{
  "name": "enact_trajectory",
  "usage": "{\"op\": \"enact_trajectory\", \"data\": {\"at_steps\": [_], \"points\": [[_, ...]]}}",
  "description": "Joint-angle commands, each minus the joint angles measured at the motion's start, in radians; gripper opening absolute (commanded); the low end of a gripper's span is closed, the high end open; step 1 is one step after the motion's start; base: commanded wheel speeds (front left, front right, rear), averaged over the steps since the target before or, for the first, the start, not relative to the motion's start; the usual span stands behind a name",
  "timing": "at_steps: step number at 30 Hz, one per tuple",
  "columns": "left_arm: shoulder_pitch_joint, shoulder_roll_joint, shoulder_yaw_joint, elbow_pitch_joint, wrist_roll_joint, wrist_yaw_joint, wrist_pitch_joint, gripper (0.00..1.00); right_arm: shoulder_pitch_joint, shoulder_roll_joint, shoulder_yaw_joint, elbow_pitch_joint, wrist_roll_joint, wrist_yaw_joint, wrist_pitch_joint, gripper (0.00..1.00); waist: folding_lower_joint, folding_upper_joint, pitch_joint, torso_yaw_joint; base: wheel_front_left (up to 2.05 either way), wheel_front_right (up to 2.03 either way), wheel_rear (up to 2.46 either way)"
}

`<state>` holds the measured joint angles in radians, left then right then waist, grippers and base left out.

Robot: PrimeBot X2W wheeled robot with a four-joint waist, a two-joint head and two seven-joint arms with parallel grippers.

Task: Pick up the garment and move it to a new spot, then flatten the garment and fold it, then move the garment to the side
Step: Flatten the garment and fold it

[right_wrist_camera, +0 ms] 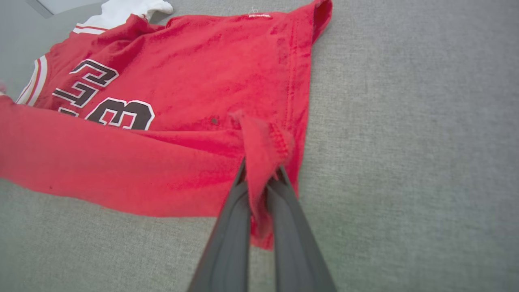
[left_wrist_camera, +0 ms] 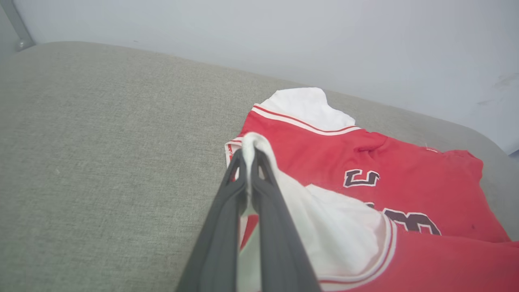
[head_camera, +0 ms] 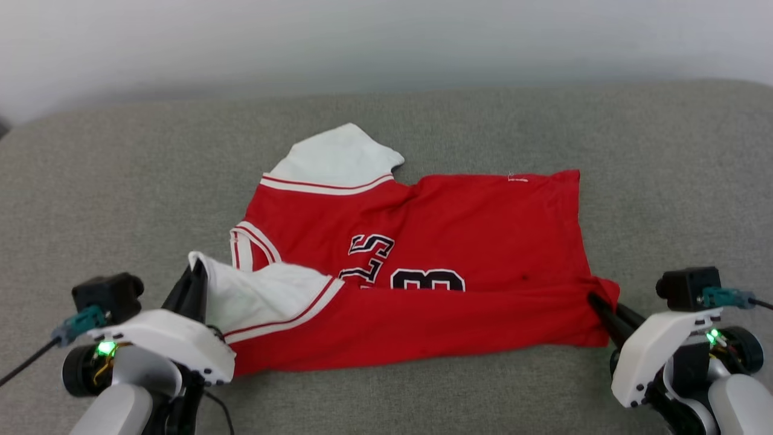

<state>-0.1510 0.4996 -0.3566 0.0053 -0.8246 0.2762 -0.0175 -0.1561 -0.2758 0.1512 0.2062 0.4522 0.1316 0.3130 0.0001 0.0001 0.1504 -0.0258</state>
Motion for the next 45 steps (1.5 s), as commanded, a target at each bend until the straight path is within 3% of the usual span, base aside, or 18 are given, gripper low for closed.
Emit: {"op": "enact_trajectory", "data": {"at_steps": [1,4,5,7,8,9,10,11,12,13,14,21,27,37,45], "points": [[-0.03,-0.005,-0.008,0.026,0.005,-0.013,-0.001,0.0,-0.026,0.003,0.005,0.016,-0.007,-0.002,-0.004,0.0,-0.0001,-0.0001,0.049,-0.004,0.0,0.0,0.0],[-0.074,-0.024,-0.016,0.09,-0.002,-0.035,-0.001,0.0,-0.059,0.003,0.029,0.048,-0.013,-0.002,-0.015,0.0,-0.0001,-0.0001,0.078,-0.008,0.0,0.0,0.0],[-0.085,-0.03,-0.02,0.114,-0.007,-0.044,0.001,0.0,-0.067,0.004,0.038,0.062,-0.012,-0.002,-0.017,0.09,-0.0001,-0.0001,0.084,-0.008,0.0,0.0,0.0],[-0.098,-0.041,-0.035,0.159,-0.019,-0.064,0.02,0.0,-0.078,0.001,0.055,0.089,-0.014,-0.002,-0.03,0.49,-0.0001,-0.0001,0.09,-0.01,0.0,0.0,0.0],[-0.107,-0.046,-0.035,0.18,-0.023,-0.073,0.017,0.0,-0.084,0.003,0.063,0.103,-0.012,-0.002,-0.037,1.0,-0.0001,-0.0001,0.091,-0.012,0.0,0.0,0.0],[-0.112,-0.051,-0.038,0.198,-0.03,-0.084,0.021,0.0,-0.088,0.004,0.07,0.116,-0.009,-0.002,-0.044,1.0,-0.0001,-0.0001,0.09,-0.013,0.0,0.0,0.0],[-0.116,-0.056,-0.041,0.218,-0.036,-0.092,0.023,0.07,-0.089,0.004,0.078,0.127,-0.005,-0.002,-0.05,1.0,-0.0001,-0.0001,0.089,-0.015,0.0,0.0,0.0],[-0.121,-0.06,-0.041,0.235,-0.041,-0.102,0.019,0.33,-0.09,0.003,0.087,0.134,-0.001,-0.002,-0.064,1.0,-0.0001,-0.0001,0.086,-0.015,0.0,0.0,0.0],[-0.125,-0.061,-0.04,0.25,-0.043,-0.11,0.014,0.51,-0.09,0.002,0.09,0.137,0.007,-0.002,-0.077,1.0,-0.0001,-0.0001,0.081,-0.016,0.0,0.0,0.0],[-0.127,-0.064,-0.038,0.265,-0.049,-0.118,0.01,0.83,-0.089,-0.001,0.095,0.136,0.01,-0.002,-0.097,1.0,-0.0001,-0.0001,0.074,-0.017,0.0,0.0,0.0],[-0.125,-0.07,-0.036,0.276,-0.055,-0.12,0.005,1.0,-0.086,-0.005,0.095,0.132,0.015,-0.002,-0.121,1.0,-0.0001,-0.0001,0.065,-0.017,0.0,0.0,0.0],[-0.099,-0.043,-0.028,0.287,-0.069,-0.133,0.02,1.0,-0.027,-0.017,0.067,0.071,0.021,-0.001,-0.259,1.0,-0.0001,-0.0001,-0.019,-0.019,0.0,0.0,0.0],[-0.06,0.035,-0.036,0.213,-0.09,-0.128,0.131,1.0,0.063,-0.008,-0.014,-0.027,-0.029,-0.002,-0.324,1.0,-0.0001,-0.0001,-0.116,-0.033,0.0,0.0,0.0],[0.012,0.215,-0.094,0.069,-0.163,-0.111,0.484,1.0,0.214,0.071,-0.121,-0.249,-0.136,-0.001,-0.248,1.0,-0.0001,-0.0001,-0.163,-0.084,0.0,0.0,0.0],[0.011,0.233,-0.126,0.119,-0.175,-0.071,0.589,1.0,0.231,0.124,-0.131,-0.338,-0.166,-0.002,-0.203,1.0,-0.0001,-0.0001,-0.097,-0.143,0.0,0.0,0.0]]}}
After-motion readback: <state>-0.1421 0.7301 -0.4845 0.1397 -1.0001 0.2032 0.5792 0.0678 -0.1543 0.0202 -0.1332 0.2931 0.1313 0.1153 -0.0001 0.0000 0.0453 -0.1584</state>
